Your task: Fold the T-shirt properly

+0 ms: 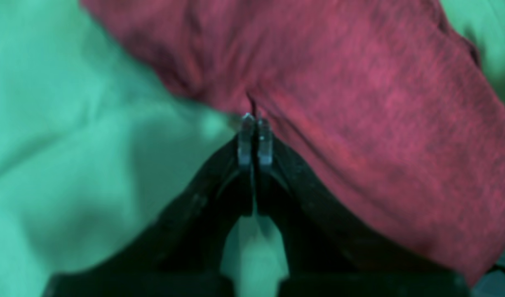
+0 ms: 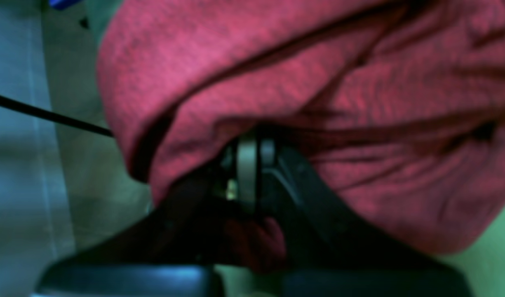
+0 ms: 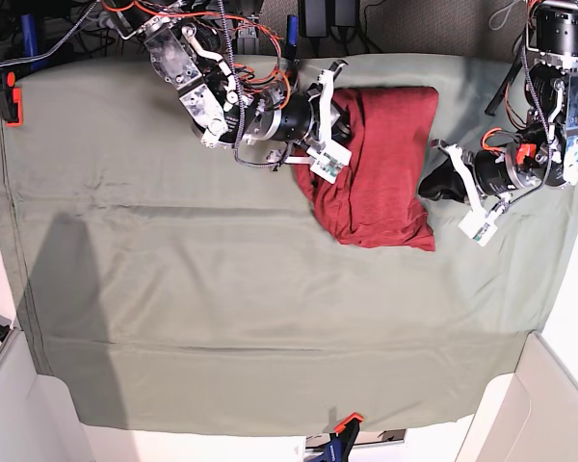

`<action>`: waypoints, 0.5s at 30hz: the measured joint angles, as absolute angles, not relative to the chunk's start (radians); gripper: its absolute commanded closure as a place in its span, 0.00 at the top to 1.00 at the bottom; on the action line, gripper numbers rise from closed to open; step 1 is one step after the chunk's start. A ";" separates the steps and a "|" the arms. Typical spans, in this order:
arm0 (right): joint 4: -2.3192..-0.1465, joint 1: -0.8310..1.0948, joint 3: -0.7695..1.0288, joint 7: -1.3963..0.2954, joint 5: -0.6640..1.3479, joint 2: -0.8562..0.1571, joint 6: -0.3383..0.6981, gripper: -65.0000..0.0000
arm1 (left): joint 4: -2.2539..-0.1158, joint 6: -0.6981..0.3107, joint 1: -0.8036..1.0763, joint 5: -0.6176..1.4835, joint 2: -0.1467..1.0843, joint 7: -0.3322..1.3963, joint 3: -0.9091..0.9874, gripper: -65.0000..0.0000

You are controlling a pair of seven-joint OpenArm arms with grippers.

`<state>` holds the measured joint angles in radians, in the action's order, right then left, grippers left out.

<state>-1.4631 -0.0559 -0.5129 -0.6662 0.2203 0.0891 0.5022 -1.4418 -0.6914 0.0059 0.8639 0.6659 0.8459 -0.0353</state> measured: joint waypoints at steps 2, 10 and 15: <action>-1.463 -0.057 -0.513 -0.666 0.222 0.105 0.502 0.00 | -1.442 -0.691 0.015 0.862 0.673 0.846 -0.034 0.00; -1.470 -0.058 -0.516 -0.666 0.093 0.104 0.501 0.00 | -1.442 -0.691 0.027 0.906 0.668 0.851 0.023 0.00; -1.600 -0.055 -0.510 -0.672 0.070 0.040 0.489 0.00 | -1.508 -0.692 0.101 0.962 0.670 0.893 0.160 0.00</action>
